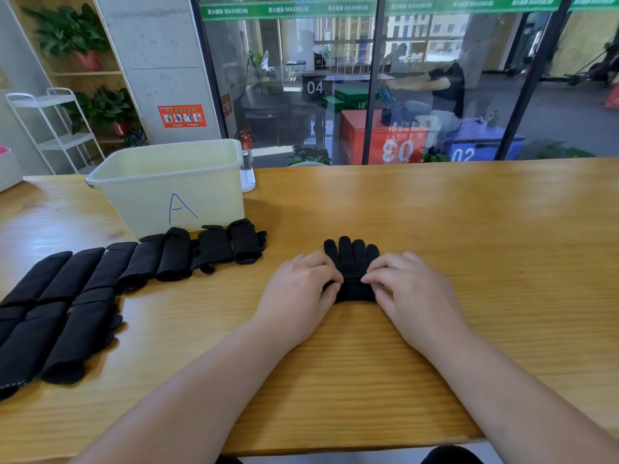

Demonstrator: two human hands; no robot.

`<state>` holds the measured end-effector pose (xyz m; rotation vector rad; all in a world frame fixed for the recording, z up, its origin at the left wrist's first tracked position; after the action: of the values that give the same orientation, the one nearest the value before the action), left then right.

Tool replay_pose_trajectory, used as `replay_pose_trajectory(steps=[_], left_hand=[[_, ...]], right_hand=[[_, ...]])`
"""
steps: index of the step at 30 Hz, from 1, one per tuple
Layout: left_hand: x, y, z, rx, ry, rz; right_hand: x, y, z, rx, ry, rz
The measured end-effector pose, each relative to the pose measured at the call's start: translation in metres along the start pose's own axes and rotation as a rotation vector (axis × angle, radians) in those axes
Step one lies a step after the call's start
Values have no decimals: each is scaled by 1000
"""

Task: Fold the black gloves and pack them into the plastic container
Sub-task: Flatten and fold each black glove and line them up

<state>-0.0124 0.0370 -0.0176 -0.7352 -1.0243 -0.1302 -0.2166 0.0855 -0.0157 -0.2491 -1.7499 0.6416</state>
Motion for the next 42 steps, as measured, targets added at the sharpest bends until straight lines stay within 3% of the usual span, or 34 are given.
replay_pose_trajectory(steps=[8, 12, 18, 33, 39, 42], left_hand=[[8, 4, -11, -34, -72, -167], [9, 1, -10, -22, -43, -133], [15, 0, -10, 62, 80, -84], [20, 2, -21, 289, 416, -170], [16, -1, -21, 357, 449, -152], [14, -1, -21, 352, 407, -111]], right_hand=[[6, 3, -4, 1, 5, -162], [5, 2, -2, -19, -70, -231], [6, 0, 3, -104, -177, -195], [4, 0, 17, -381, -637, -126], [2, -4, 13, -396, -653, -121], [0, -5, 12, -365, -514, -66]])
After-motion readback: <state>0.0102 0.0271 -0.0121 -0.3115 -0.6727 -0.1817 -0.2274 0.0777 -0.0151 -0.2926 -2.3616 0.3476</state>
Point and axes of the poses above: each hand's wrist, its own y-axis away from the middle knuckle, its own x-axis out of the back of the hand, z = x × y, the point moved 3 cm from there along -y, towards the middle knuckle, and after that the axes turned 3 degrees about x, right-handed, at the moved point
